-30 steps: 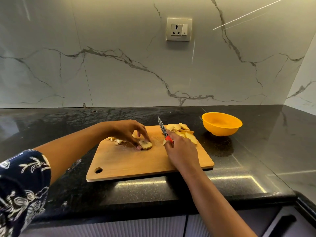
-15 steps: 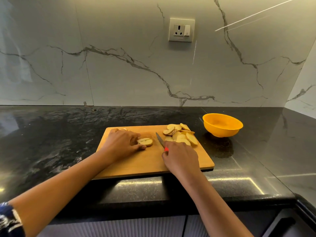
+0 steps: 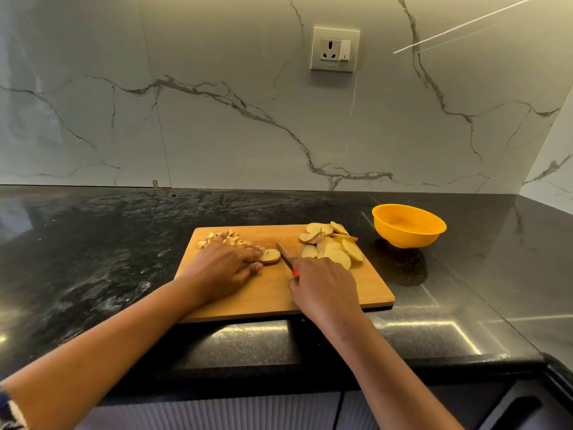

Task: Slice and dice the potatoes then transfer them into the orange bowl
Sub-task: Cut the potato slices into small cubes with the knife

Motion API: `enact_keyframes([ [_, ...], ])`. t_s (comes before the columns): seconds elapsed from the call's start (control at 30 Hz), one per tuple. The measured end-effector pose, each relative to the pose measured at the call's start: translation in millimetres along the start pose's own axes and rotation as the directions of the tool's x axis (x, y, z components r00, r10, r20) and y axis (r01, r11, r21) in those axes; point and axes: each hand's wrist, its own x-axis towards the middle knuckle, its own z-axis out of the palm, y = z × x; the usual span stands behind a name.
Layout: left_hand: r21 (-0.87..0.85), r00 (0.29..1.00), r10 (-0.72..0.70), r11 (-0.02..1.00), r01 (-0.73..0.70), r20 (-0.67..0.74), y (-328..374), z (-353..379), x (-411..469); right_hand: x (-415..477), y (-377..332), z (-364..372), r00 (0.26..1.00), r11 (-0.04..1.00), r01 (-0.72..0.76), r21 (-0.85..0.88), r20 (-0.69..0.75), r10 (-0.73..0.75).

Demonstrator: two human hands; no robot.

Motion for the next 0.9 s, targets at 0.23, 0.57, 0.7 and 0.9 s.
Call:
enact_keyframes([
  [0.23, -0.122, 0.977, 0.156, 0.983, -0.138, 0.146, -12, -6, -6, -1, 5, -3, 1.0, 0.999, 0.013, 0.046, 0.016, -0.014],
  [0.57, -0.122, 0.949, 0.203, 0.976, -0.178, 0.242, -26, -5, -8, -6, -3, -7, 0.997, 0.996, 0.071, 0.044, -0.03, -0.07],
  [0.7, -0.087, 0.947, 0.216, 0.976, -0.201, 0.237, -26, -5, -7, -5, -13, -5, 0.998, 0.998, 0.061, -0.023, 0.01, -0.061],
  [0.9, -0.034, 0.95, 0.242, 0.97, -0.24, 0.198, -28, -2, -6, -7, -27, 0, 0.997, 0.991, 0.076, -0.112, -0.009, -0.077],
])
